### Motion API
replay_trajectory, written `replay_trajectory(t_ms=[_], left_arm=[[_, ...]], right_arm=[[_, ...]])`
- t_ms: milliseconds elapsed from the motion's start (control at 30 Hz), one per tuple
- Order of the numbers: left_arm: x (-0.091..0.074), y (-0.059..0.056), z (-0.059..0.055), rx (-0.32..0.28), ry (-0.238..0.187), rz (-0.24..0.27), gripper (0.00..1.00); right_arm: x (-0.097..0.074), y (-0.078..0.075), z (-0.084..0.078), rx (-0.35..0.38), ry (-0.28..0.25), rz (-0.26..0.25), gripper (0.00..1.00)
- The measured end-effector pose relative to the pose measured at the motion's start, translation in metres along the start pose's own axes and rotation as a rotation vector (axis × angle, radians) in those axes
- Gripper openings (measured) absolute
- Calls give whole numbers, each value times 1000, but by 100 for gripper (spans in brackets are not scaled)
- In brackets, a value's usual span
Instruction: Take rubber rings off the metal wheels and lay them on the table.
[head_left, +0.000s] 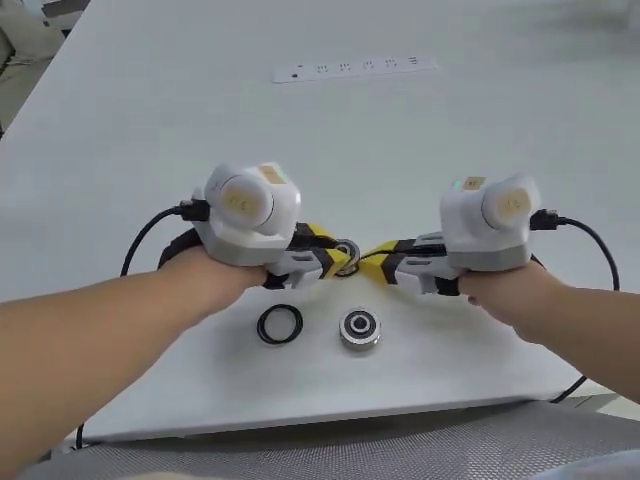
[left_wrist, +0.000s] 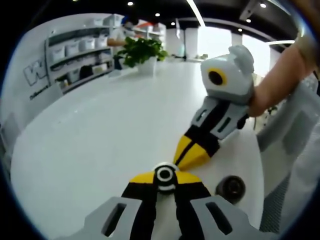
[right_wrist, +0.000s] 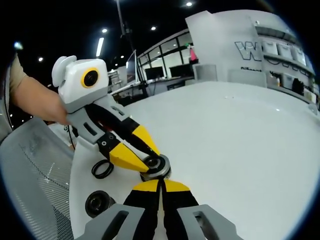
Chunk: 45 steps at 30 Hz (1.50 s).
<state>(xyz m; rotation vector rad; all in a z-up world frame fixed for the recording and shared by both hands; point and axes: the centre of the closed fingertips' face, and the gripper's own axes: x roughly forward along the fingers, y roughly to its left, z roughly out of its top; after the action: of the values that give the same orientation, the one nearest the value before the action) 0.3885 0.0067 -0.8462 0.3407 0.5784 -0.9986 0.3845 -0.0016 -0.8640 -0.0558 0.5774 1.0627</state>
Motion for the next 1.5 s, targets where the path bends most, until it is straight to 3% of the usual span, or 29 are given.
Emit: replay_trajectory(t_ms=[167, 367, 567, 600, 633, 667, 733, 933, 1500], left_arm=[[0, 0, 0, 33, 20, 8, 13], [0, 0, 0, 43, 26, 5, 13], [-1, -2, 0, 54, 39, 2, 12], [-1, -2, -1, 56, 40, 1, 12], [-1, -2, -1, 56, 41, 0, 12], [-1, -2, -1, 55, 42, -1, 12], [-1, -3, -1, 56, 43, -1, 12], [-1, -2, -1, 58, 49, 7, 12], [1, -1, -2, 84, 57, 22, 12]], right_arm=[[-1, -2, 0, 128, -29, -7, 0], [-7, -2, 3, 200, -66, -5, 0], [-8, 0, 4, 228, -71, -7, 0], [-10, -1, 6, 242, -85, -18, 0], [-11, -3, 15, 274, -134, -17, 0], [-12, 0, 13, 319, -115, -4, 0], [-11, 0, 12, 280, -108, -9, 0], [-11, 3, 14, 332, -123, -4, 0], [-10, 9, 17, 280, -109, 2, 0]])
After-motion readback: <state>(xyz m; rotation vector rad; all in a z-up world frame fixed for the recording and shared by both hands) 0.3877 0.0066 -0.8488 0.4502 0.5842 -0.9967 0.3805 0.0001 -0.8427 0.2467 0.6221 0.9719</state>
